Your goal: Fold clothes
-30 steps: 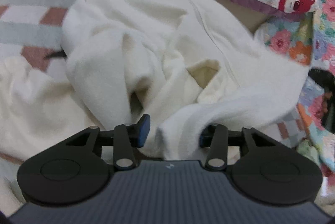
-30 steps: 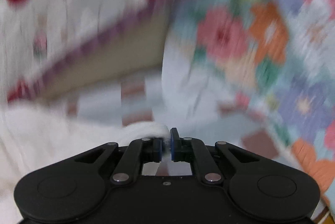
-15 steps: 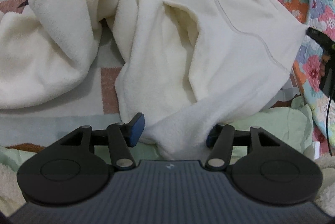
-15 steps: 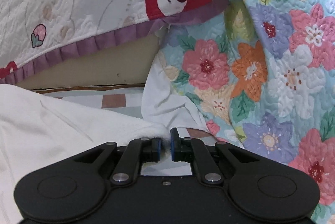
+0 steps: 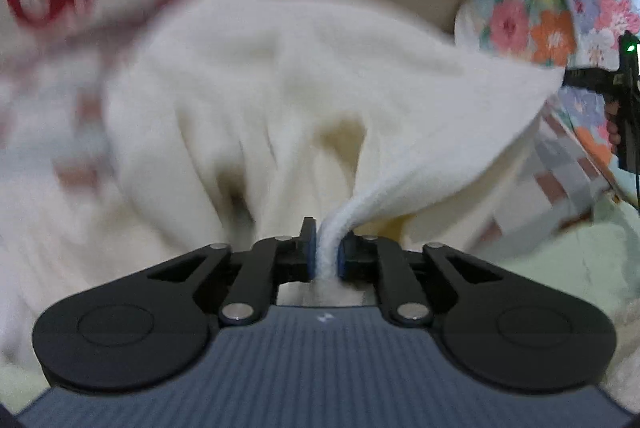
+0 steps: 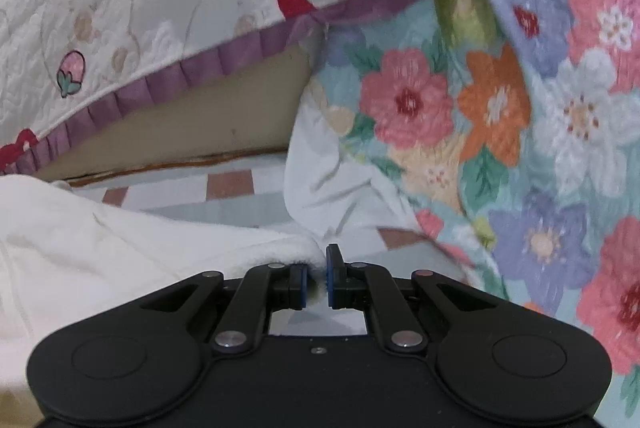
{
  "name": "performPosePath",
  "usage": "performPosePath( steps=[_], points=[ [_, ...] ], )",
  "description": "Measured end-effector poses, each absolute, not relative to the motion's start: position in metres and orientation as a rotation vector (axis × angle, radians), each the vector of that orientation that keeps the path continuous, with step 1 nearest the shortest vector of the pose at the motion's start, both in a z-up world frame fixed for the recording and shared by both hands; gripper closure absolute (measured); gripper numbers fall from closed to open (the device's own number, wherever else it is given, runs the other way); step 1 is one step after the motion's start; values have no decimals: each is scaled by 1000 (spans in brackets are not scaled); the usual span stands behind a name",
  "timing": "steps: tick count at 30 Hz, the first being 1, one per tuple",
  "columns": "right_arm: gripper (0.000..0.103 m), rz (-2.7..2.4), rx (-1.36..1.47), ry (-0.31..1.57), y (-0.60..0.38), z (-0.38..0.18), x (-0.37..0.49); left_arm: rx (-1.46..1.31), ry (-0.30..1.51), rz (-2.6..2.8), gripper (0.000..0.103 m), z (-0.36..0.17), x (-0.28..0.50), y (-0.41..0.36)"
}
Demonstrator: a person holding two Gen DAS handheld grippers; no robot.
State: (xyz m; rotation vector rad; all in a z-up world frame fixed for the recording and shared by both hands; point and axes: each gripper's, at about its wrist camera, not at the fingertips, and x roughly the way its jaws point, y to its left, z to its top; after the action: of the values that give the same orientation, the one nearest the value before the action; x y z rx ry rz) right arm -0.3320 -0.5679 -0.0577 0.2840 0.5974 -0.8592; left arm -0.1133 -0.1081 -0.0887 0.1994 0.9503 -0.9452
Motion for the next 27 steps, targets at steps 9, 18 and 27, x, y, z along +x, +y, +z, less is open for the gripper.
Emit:
performPosePath(
  steps=[9,18,27],
  points=[
    [94,-874,349,646,-574,-91,-334,158,1192,-979,44,-112,-117,-107],
    [81,-867,388,664,-583,-109,-330,269,1131,-950,40,-130,-128,-117],
    [43,-823,472,627,-582,-144,-326,286,1015,-934,85,-125,-124,-116]
  ],
)
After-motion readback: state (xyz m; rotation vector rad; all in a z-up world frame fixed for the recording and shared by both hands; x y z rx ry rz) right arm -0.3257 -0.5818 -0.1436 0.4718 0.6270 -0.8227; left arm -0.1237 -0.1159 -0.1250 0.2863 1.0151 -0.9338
